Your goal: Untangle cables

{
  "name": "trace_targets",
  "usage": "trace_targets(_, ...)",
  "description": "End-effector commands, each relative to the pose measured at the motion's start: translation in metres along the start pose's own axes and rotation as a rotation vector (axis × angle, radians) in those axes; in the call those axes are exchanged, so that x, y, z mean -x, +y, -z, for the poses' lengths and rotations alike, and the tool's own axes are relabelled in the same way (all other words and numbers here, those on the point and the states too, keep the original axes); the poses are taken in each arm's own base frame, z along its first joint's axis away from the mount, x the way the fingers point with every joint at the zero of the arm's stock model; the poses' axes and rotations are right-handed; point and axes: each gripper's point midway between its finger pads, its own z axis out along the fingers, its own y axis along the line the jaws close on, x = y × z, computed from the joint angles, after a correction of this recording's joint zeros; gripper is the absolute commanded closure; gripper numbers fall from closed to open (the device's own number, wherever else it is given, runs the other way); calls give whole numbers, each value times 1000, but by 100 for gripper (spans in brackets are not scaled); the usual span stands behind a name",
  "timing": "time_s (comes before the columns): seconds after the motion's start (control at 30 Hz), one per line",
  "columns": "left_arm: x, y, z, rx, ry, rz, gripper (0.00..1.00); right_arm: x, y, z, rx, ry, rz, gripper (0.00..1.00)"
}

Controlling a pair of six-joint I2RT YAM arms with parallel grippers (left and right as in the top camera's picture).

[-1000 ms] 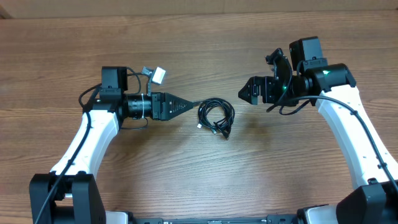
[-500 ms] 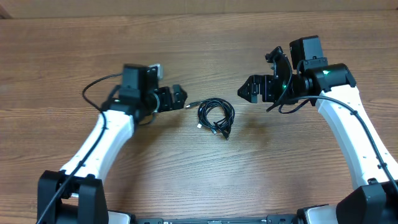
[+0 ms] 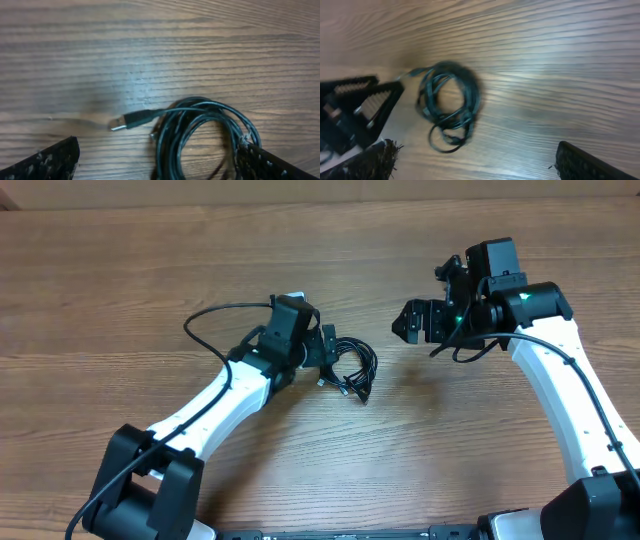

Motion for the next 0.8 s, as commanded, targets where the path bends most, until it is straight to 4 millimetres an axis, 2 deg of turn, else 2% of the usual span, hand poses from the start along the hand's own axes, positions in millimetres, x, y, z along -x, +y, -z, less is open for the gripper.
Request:
trace_targets(0.0,-2,-31,5,-71,1,32,1,17,-20,18,-91,-85,-65,0)
trace_targets(0.13,-24,-52,7,-110,61,48,4,23,-43,25,-118,-111,-157,0)
trace_targets(0.2,-35,-60,8,-117,90,48,24,28,-59,31,-131,-131,-197,0)
trace_targets(0.27,-46,-66,9,-119,111,45,36,30,-74,37,-144,-145,-236,0)
trace_targets(0.33,-54,-72,11,-118,125,55,37,30,-87,41,-156,-153,-272,0)
trace_targets(0.43,-61,-79,12,-111,123,49,35,29,-97,46,-147,-155,-306,0)
trace_targets(0.63,-69,-77,12,-68,114,56,33,28,-100,47,-153,-153,-314,0)
trace_targets(0.77,-78,-74,3,-46,134,58,35,28,-100,47,-153,-153,-314,0)
